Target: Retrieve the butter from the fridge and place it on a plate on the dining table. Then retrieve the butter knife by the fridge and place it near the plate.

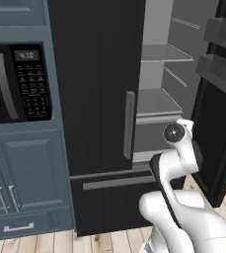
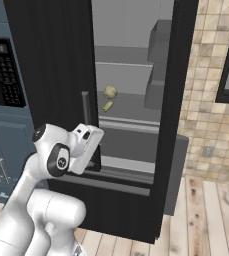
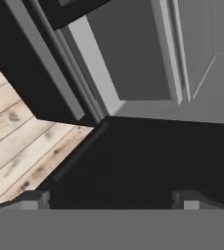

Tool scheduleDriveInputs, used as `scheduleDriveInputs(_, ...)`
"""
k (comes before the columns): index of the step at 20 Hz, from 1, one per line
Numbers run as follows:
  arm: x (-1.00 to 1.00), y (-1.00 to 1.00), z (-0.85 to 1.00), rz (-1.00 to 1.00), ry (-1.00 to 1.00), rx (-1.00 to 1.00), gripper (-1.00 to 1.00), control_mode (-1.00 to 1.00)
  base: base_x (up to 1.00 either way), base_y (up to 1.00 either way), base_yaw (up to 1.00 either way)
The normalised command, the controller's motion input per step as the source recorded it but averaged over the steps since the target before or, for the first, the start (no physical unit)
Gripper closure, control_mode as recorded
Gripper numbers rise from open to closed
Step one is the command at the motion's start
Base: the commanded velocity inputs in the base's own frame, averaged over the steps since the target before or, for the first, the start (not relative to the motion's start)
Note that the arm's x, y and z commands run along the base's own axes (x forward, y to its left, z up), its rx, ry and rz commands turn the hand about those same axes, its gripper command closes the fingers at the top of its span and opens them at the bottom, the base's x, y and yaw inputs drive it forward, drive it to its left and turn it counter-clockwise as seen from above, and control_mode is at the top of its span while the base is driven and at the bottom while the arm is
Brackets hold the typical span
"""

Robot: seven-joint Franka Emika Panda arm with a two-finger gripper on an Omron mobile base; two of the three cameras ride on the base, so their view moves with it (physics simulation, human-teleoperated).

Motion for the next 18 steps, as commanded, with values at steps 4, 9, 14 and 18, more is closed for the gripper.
scheduleDriveInputs(4,-0.02,0.09,-0.13,0.21,0.01,-0.01,-1.00,-1.00,0.00,0.00,0.00)
scheduleDriveInputs(9,0.26,0.22,0.00,0.15,-0.01,0.14,-1.00,-1.00,0.00,0.00,0.00)
scheduleDriveInputs(14,0.55,0.58,0.00,0.08,-0.02,0.40,-1.00,-1.00,0.00,0.00,0.00)
scheduleDriveInputs(18,0.50,0.66,0.08,-0.08,-0.07,0.33,-1.00,-1.00,0.00,0.00,0.00)
